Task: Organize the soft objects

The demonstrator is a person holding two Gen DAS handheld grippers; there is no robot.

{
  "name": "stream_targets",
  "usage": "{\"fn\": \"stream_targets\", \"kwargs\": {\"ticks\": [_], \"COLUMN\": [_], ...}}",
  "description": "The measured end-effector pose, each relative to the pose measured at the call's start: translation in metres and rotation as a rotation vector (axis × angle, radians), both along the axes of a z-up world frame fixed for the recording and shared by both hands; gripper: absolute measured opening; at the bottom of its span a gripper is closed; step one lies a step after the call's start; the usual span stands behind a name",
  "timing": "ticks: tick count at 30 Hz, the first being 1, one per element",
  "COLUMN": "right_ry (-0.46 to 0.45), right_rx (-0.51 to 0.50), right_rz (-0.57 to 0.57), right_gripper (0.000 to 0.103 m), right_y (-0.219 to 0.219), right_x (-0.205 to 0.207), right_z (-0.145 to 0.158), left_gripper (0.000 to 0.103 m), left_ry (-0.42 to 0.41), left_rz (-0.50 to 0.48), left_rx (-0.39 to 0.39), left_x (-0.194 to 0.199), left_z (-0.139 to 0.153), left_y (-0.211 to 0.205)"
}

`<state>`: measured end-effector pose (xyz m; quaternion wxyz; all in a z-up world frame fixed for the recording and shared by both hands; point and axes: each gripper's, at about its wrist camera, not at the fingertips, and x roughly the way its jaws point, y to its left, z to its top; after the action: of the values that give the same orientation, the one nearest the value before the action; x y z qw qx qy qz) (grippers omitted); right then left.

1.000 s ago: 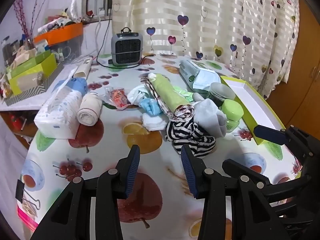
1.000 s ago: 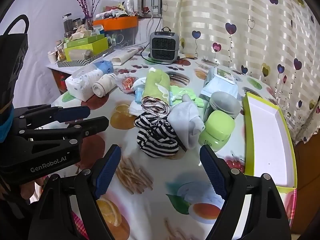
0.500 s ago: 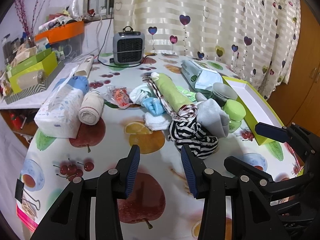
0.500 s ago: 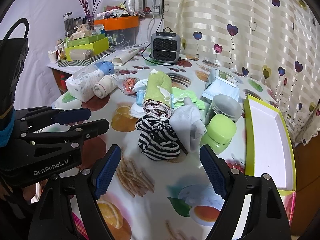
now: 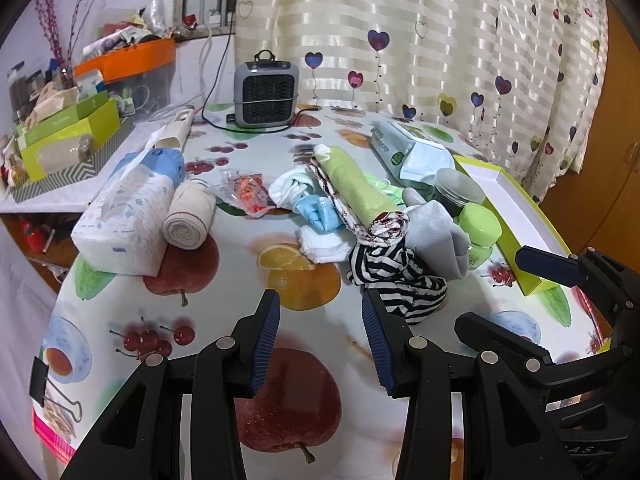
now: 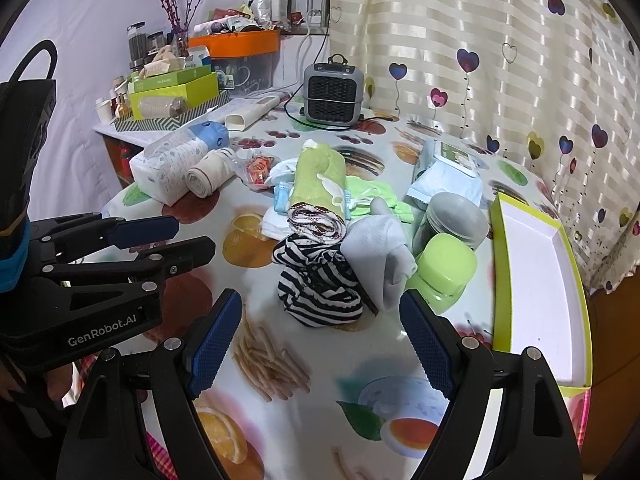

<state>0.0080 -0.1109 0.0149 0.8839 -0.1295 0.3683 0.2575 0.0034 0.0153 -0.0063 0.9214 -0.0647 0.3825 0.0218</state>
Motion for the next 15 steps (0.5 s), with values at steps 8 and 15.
{"fn": "stream_targets", "kwargs": {"ticks": [8,15], "right_ry": [0.007,0.014], "right_rx": [-0.001,-0.001], "right_rz": [0.001,0.002], "right_gripper": [0.081,0.081], "right_y": [0.005,0.008], "right_x": [0.003,0.011], "right_z": [-0.003,-0.007], "left_gripper": [0.042,0.042], "left_ry": [0.011,0.013], "left_rz": [0.007,-0.009], "left_rx": [-0.011,-0.029], "left_x": [0.005,0.006], "left_z": [-0.007,-0.01], "left_y": [0.006,0.006]}}
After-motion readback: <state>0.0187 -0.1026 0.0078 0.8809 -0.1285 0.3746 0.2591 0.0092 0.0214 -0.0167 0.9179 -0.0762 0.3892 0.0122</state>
